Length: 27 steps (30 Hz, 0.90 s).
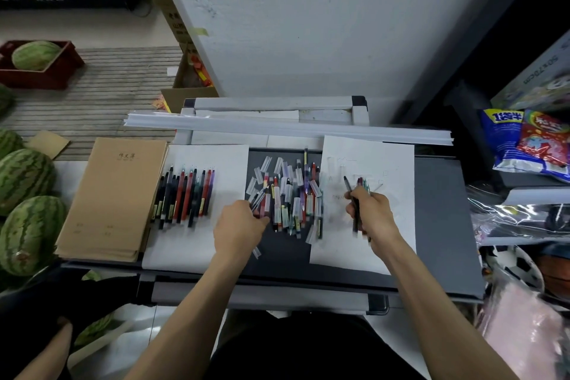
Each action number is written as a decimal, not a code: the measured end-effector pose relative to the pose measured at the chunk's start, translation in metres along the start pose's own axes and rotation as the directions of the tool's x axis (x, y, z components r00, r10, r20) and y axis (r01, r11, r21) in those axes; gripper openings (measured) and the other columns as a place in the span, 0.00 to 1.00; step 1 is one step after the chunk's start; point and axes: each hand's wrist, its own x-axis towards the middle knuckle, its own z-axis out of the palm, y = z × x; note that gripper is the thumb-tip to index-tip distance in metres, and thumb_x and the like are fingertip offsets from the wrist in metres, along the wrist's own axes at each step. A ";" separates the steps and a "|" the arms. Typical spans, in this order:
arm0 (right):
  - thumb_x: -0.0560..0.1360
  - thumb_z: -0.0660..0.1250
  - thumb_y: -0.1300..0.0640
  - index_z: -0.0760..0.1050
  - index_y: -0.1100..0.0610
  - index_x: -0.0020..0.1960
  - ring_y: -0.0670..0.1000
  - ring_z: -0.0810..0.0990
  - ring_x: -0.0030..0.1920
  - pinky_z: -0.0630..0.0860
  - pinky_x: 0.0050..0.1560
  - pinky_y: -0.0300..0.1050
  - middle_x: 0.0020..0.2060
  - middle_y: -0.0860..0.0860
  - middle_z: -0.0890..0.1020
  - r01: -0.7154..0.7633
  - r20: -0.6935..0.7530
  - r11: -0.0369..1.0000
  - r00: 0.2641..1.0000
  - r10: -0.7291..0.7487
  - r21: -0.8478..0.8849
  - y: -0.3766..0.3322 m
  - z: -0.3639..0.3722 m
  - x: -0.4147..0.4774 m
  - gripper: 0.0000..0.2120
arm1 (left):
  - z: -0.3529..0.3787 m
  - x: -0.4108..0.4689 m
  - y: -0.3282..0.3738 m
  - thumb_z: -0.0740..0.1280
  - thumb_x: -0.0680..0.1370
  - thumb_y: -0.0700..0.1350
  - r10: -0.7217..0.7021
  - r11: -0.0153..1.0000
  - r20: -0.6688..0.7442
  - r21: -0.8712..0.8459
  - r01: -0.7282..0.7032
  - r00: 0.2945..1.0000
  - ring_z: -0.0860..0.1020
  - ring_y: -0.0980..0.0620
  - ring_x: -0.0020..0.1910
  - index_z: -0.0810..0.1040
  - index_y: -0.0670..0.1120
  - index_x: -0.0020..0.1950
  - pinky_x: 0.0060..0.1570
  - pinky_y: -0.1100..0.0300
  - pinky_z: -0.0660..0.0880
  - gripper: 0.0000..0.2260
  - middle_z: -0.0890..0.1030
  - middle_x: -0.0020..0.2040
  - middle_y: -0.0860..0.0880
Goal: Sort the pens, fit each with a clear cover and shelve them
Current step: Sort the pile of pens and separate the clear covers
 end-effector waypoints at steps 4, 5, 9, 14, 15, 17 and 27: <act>0.82 0.65 0.43 0.73 0.55 0.43 0.50 0.65 0.28 0.62 0.29 0.43 0.28 0.48 0.68 -0.037 0.090 0.999 0.995 0.035 0.029 0.005 0.002 0.003 0.17 | 0.003 -0.004 0.000 0.73 0.77 0.52 0.023 0.999 -0.057 0.036 -0.021 0.998 0.79 0.49 0.32 0.78 0.46 0.39 0.30 0.58 0.73 0.13 0.80 0.32 0.50; 0.82 0.65 0.41 0.70 0.54 0.41 0.50 0.66 0.28 0.63 0.30 0.44 0.28 0.49 0.68 -0.029 0.115 0.999 0.993 0.026 0.025 0.005 0.004 0.003 0.19 | 0.002 -0.006 0.000 0.72 0.78 0.52 0.025 0.999 -0.064 0.033 -0.023 0.998 0.79 0.49 0.32 0.78 0.47 0.38 0.30 0.58 0.73 0.13 0.79 0.32 0.50; 0.83 0.64 0.42 0.69 0.55 0.35 0.54 0.75 0.31 0.71 0.33 0.45 0.27 0.51 0.74 -0.014 0.132 0.999 0.991 0.010 0.031 0.005 0.006 0.000 0.23 | -0.004 -0.016 -0.006 0.69 0.77 0.52 0.032 0.994 -0.115 -0.101 -0.043 0.993 0.78 0.49 0.30 0.78 0.48 0.36 0.30 0.58 0.74 0.12 0.79 0.30 0.52; 0.85 0.63 0.52 0.70 0.59 0.45 0.56 0.81 0.32 0.73 0.32 0.49 0.29 0.52 0.75 -0.025 0.109 0.999 0.994 0.027 -0.025 0.010 0.009 0.005 0.13 | -0.007 -0.024 -0.019 0.72 0.78 0.55 -0.006 0.923 -0.281 -0.370 -0.103 0.960 0.80 0.52 0.35 0.83 0.53 0.43 0.37 0.54 0.78 0.08 0.81 0.37 0.54; 0.85 0.62 0.53 0.69 0.58 0.46 0.56 0.78 0.31 0.70 0.34 0.50 0.29 0.52 0.75 -0.015 0.112 0.997 0.994 0.022 -0.069 0.013 0.010 0.008 0.11 | -0.008 -0.026 -0.019 0.74 0.78 0.54 -0.028 0.879 -0.293 -0.462 -0.116 0.956 0.79 0.55 0.34 0.84 0.53 0.44 0.37 0.53 0.80 0.06 0.81 0.37 0.55; 0.84 0.62 0.56 0.67 0.56 0.45 0.52 0.70 0.29 0.66 0.32 0.49 0.30 0.52 0.70 -0.008 0.121 0.996 0.993 0.018 -0.084 0.016 0.013 0.009 0.10 | -0.012 -0.029 -0.016 0.76 0.77 0.50 -0.073 0.799 -0.306 -0.587 -0.128 0.949 0.79 0.57 0.35 0.86 0.51 0.46 0.40 0.56 0.80 0.04 0.83 0.37 0.56; 0.72 0.77 0.50 0.81 0.60 0.43 0.51 0.80 0.33 0.73 0.32 0.42 0.34 0.53 0.83 0.105 -0.030 0.876 0.990 -0.135 -0.472 0.022 0.032 0.006 0.13 | -0.022 -0.017 -0.008 0.75 0.76 0.43 -0.390 0.171 0.023 -0.980 0.097 0.921 0.56 0.53 0.23 0.76 0.48 0.38 0.25 0.61 0.52 0.10 0.66 0.27 0.48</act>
